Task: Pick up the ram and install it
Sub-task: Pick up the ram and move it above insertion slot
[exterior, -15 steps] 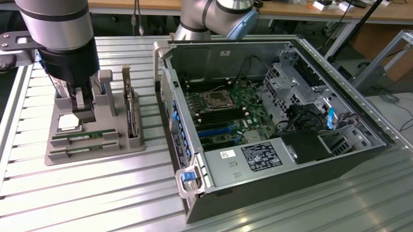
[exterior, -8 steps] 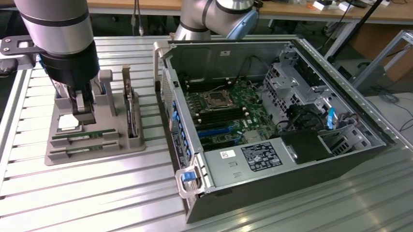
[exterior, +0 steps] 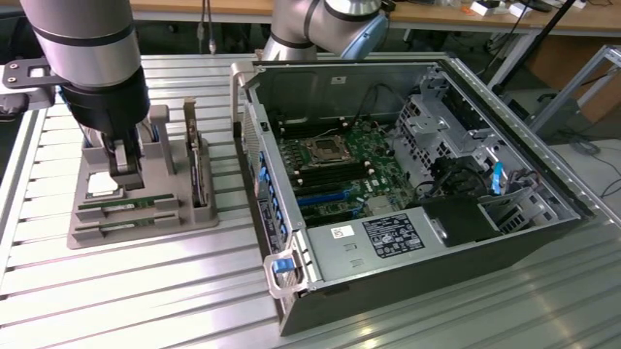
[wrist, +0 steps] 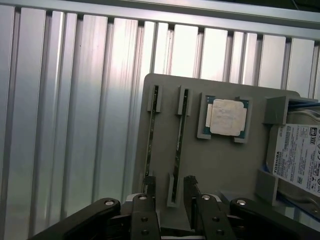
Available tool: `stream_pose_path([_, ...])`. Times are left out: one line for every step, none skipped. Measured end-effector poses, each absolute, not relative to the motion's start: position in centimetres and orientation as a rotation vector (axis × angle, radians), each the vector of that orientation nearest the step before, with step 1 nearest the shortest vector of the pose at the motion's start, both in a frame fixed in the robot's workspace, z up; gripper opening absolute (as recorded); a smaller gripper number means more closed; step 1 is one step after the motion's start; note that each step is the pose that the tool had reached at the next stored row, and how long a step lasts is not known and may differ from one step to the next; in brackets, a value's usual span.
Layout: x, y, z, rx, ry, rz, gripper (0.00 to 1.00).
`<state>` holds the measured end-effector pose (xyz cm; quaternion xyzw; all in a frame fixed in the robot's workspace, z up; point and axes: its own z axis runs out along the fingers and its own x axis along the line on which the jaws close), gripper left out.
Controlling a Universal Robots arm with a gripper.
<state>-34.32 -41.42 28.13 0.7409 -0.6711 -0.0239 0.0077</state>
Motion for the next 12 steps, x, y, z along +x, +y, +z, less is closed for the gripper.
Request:
stream_pose_path([-34.3,-41.4,28.0,2.316,-2.098,-0.075,0.36])
stream_pose_path([-34.3,-41.4,28.0,2.316,-2.098,-0.075,0.36])
stream_pose_path([-34.3,-41.4,27.9,2.316,-2.098,-0.075,0.36])
stream_pose_path([-34.3,-41.4,27.9,2.316,-2.098,-0.075,0.36])
stream_pose_path([-34.3,-41.4,27.7,2.316,-2.098,-0.075,0.36])
stream_pose_path([-34.3,-41.4,27.7,2.316,-2.098,-0.075,0.36])
stream_pose_path([-34.3,-41.4,27.6,2.317,-2.098,-0.075,0.36])
stream_pose_path([-34.4,-41.4,27.4,2.316,-2.099,-0.075,0.36])
stream_pose_path([-34.6,-41.4,27.3,2.316,-2.099,-0.075,0.36])
stream_pose_path([-34.9,-41.4,27.1,2.316,-2.099,-0.075,0.36])
stream_pose_path([-34.9,-41.5,27.0,2.316,-2.099,-0.075,0.36])
stream_pose_path([-34.9,-41.6,26.8,2.316,-2.099,-0.075,0.36])
